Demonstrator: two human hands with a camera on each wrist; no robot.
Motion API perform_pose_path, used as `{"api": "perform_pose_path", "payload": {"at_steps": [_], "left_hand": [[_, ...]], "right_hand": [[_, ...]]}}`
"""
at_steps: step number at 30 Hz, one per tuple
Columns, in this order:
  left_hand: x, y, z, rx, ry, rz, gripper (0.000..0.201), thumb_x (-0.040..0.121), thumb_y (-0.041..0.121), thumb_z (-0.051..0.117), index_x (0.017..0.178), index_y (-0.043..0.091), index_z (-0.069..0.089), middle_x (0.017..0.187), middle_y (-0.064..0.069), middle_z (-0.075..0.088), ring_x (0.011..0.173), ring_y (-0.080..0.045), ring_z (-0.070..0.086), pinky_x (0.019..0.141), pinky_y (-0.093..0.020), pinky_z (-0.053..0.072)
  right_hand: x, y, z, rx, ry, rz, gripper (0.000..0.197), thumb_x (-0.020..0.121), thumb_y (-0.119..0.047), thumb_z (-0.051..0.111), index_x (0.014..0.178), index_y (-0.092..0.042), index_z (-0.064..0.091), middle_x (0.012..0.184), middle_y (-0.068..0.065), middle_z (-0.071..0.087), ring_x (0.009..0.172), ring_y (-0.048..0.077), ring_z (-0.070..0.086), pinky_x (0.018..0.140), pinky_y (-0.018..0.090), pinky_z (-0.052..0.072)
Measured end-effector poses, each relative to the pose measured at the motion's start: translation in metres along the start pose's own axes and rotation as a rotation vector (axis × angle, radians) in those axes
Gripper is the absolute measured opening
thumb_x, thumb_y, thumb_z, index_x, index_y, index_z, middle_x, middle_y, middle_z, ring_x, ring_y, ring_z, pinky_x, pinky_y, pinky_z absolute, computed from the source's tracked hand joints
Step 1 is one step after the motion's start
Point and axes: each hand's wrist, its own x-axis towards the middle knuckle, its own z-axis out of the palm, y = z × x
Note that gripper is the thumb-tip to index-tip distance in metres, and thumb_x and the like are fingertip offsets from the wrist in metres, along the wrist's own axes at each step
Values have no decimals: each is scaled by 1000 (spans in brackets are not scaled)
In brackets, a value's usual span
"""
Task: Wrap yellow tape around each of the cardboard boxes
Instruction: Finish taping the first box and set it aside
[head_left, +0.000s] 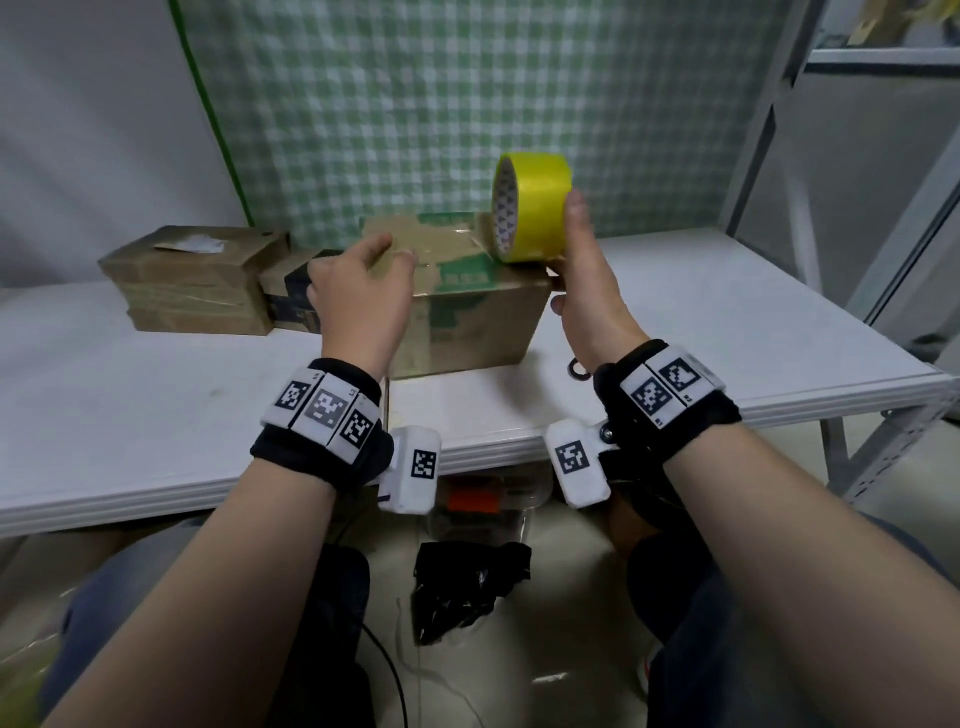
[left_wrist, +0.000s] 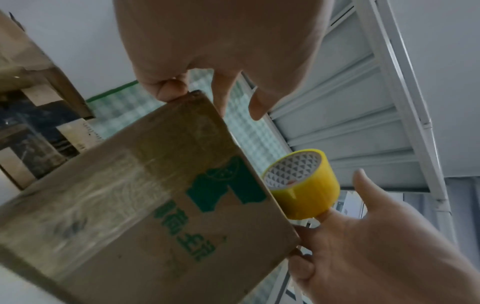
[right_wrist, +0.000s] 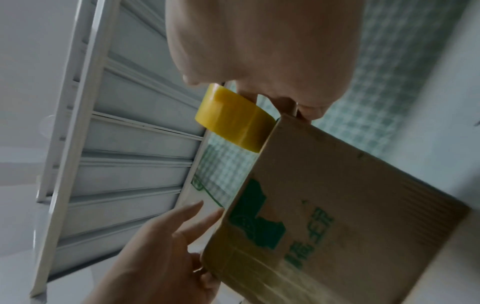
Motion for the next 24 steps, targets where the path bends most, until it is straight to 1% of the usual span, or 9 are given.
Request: {"api": "perform_pose_path", "payload": {"at_steps": [3, 6, 8, 10, 12, 14, 18, 21, 24], "left_hand": [[2, -4, -2, 4, -24, -49, 76, 65, 64, 55, 134, 34, 63, 140, -1, 55, 128, -24, 53, 112, -41, 43], [0, 1, -4, 136, -65, -22, 59, 80, 47, 64, 137, 30, 62, 146, -4, 40, 136, -28, 36, 118, -37, 31], [-2, 12, -1, 322, -56, 81, 43, 88, 44, 68, 129, 34, 66, 151, 0, 31, 141, -29, 25, 119, -44, 24], [-1, 18, 7, 413, -118, 234, 37, 85, 54, 69, 119, 42, 71, 152, 11, 40, 142, -22, 28, 119, -51, 23], [7, 15, 16, 419, -211, 298, 46, 76, 66, 63, 116, 44, 73, 139, 18, 58, 136, -14, 43, 116, -53, 30], [16, 10, 24, 419, -228, 282, 48, 77, 65, 63, 119, 44, 72, 134, 19, 63, 135, -13, 48, 115, -52, 33], [29, 8, 29, 505, -200, 288, 41, 85, 58, 63, 122, 43, 71, 135, 19, 64, 133, -16, 53, 111, -53, 40], [37, 9, 30, 505, -203, 253, 40, 83, 59, 65, 119, 43, 72, 133, 19, 65, 131, -15, 56, 109, -51, 43], [36, 9, 29, 480, -210, 257, 42, 80, 59, 65, 118, 41, 73, 132, 16, 67, 128, -16, 59, 108, -51, 45]], "right_hand": [[0, -7, -1, -153, -34, -70, 60, 99, -66, 41, 137, -24, 60, 97, -17, 58, 73, -5, 47, 64, 20, 34], [4, -12, -1, -196, -29, -86, 48, 103, -60, 38, 126, -26, 64, 76, -22, 49, 53, -7, 43, 55, 14, 31], [9, -12, 3, -189, -19, -111, 39, 104, -57, 40, 112, -29, 67, 70, -21, 51, 48, -9, 46, 52, 12, 32], [16, -10, 11, -195, -10, -154, 37, 104, -57, 42, 101, -31, 68, 83, -14, 60, 63, -8, 55, 61, 18, 42], [28, -7, 19, -219, 13, -201, 42, 101, -60, 43, 101, -27, 69, 109, -2, 63, 95, 9, 63, 87, 35, 52], [40, -6, 25, -264, 36, -232, 54, 96, -64, 42, 99, -19, 71, 117, 5, 66, 109, 21, 63, 103, 46, 47], [52, -15, 34, -288, -3, -233, 57, 99, -59, 45, 103, -9, 72, 107, 12, 74, 105, 28, 67, 100, 49, 50], [63, -23, 36, -313, -28, -186, 79, 83, -75, 44, 99, -3, 72, 102, 19, 74, 99, 35, 70, 98, 55, 51], [63, -32, 34, -308, -72, -172, 61, 92, -62, 45, 85, -10, 75, 89, 10, 78, 92, 31, 74, 97, 53, 53]]}}
